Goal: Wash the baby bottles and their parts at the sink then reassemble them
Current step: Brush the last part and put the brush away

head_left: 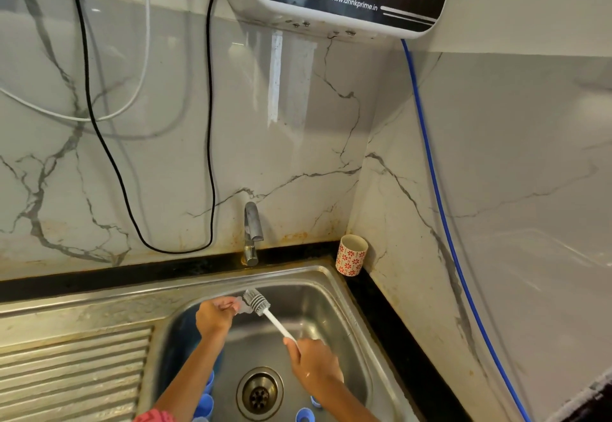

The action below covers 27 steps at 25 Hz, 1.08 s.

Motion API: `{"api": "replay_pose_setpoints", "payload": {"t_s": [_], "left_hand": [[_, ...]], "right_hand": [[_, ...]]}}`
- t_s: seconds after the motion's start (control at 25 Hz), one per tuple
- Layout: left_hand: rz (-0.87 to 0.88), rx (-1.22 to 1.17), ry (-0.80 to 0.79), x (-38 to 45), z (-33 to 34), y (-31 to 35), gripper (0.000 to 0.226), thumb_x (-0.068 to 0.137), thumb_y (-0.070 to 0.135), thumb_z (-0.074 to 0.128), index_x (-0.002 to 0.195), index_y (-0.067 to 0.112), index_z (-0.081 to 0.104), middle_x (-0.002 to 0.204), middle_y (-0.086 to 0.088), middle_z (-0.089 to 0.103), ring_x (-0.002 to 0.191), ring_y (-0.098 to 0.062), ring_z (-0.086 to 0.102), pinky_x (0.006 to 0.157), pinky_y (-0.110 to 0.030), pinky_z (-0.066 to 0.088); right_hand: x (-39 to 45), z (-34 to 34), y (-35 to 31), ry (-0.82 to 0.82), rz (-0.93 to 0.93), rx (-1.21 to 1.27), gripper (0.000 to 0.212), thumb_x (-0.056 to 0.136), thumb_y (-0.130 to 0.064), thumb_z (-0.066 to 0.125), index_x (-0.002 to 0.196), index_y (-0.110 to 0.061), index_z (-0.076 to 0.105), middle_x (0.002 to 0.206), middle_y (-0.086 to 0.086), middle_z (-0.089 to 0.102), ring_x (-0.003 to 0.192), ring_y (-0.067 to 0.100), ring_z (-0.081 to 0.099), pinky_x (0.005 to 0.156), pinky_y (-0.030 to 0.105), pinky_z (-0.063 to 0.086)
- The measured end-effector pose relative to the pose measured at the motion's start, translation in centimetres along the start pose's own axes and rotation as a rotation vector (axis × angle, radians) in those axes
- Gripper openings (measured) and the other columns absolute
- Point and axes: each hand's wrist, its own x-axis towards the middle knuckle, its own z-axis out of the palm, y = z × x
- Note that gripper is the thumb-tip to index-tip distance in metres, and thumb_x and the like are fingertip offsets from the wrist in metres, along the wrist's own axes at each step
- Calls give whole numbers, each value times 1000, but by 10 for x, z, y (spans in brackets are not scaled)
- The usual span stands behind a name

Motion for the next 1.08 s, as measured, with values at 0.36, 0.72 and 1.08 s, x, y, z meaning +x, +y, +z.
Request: {"api": "replay_pose_setpoints", "payload": {"t_s": [0.36,0.72,1.08], "left_hand": [[-214,-232,-17,-23,-4,-3,14,70,7,78,83,4,73,89,-7,69,91,-20,64,92,-33,50],[-206,-333,-173,-20,27,-34,16,87,-2,60,102,-2,66,95,-10,66,93,-20,60,92,-36,49],[-189,350,-609,-68,94,-84,22,66,7,83,85,4,73,91,-8,70,80,-14,63,60,-8,47]], "right_hand": [[2,17,15,-74,165,109,50,101,-44,26,110,-8,61,108,11,64,101,27,60,83,31,46],[-3,21,33,-229,184,84,47,100,-48,29,70,-16,48,66,-1,48,63,16,48,62,29,39],[3,18,93,-192,285,-33,55,101,-46,24,100,-5,61,78,5,55,78,19,55,66,28,38]]}}
